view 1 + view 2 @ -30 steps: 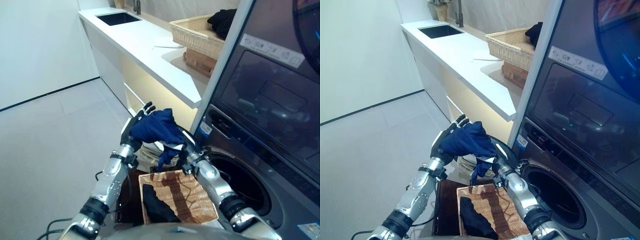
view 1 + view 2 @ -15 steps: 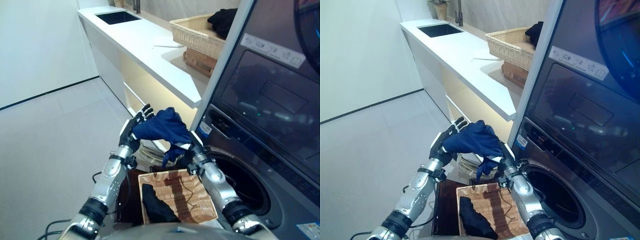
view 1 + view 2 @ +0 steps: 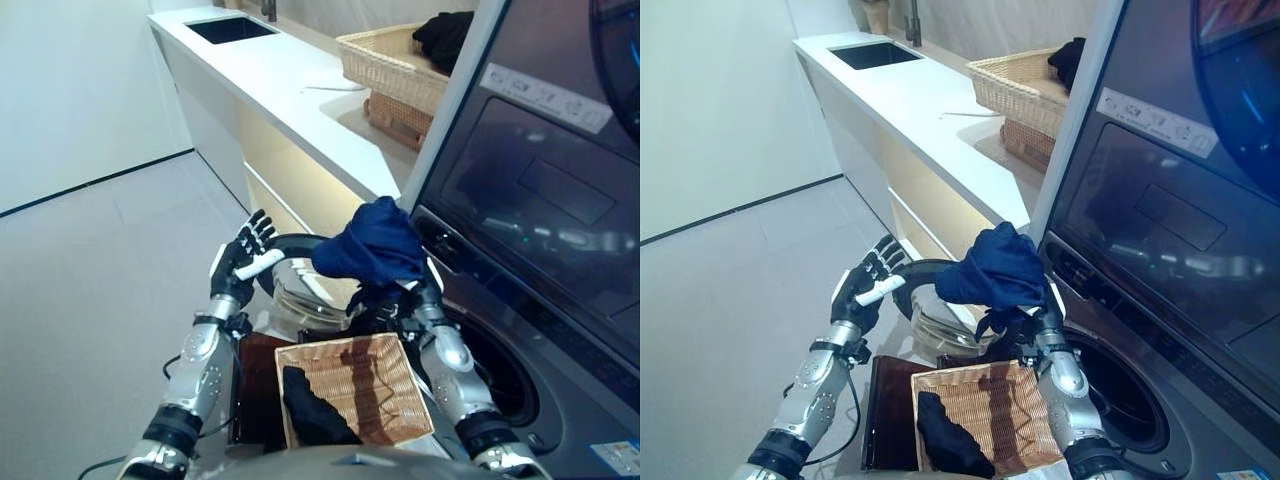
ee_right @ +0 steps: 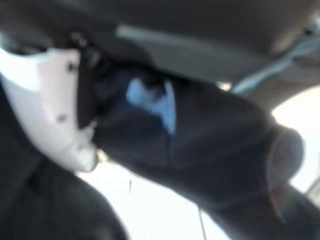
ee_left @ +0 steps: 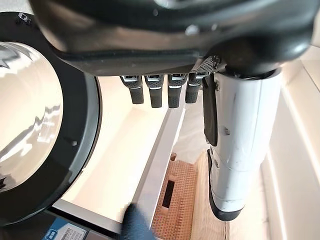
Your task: Pick up the clothes and place them into the washing machine
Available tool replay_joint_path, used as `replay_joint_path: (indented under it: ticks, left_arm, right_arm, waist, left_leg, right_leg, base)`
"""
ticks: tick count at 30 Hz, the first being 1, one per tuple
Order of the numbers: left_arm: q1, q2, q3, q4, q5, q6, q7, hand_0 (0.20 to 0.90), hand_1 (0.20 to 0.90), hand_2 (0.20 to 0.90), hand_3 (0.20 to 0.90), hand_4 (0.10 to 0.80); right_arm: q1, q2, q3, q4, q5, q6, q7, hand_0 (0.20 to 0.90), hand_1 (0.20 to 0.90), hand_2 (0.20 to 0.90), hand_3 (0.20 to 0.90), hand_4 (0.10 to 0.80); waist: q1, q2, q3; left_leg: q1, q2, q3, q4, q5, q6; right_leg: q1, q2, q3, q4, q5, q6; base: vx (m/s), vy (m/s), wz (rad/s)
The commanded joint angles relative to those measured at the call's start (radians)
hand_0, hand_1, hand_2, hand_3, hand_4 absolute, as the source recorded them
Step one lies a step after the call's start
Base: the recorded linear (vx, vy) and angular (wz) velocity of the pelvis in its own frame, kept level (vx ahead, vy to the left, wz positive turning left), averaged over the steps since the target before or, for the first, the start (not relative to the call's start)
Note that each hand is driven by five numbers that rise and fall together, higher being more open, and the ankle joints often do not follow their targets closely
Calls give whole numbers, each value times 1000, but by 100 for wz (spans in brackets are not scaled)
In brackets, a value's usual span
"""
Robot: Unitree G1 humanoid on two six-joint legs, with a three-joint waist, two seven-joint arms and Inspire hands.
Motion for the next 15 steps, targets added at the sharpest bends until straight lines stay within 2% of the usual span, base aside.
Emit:
replay_joint_path:
  ticks: [1,6,15]
  left_arm:
    - [-107,4,26,32,7,-136,-4,900,900,900,900,800]
    - [-97,2,45,38,13,-141,8,900,900,900,900,800]
    - [-64,-2,126,38,40,-160,53,900,900,900,900,800]
  right_arm:
    - [-61,15,-85,-152,31,-158,3,200,200,200,200,300]
    - [-48,13,-96,-150,22,-161,-2,200,200,200,200,300]
    - [29,-28,-112,-147,-152,-150,-37,200,200,200,200,300]
  waist:
    - [4,-2,-47]
    - [3,-3,-45]
    - [-1,-6,-38]
  left_leg:
    - [64,-26,8,-1,-104,-45]
    - [63,-26,10,-2,-104,-46]
    - [63,-24,10,-2,-105,-48]
  right_leg:
    - [9,30,14,10,-33,21]
    - [8,31,16,10,-33,21]
    - [7,32,15,9,-34,20]
  base:
    - [0,0,0]
    - [5,0,-2]
    - [0,0,0]
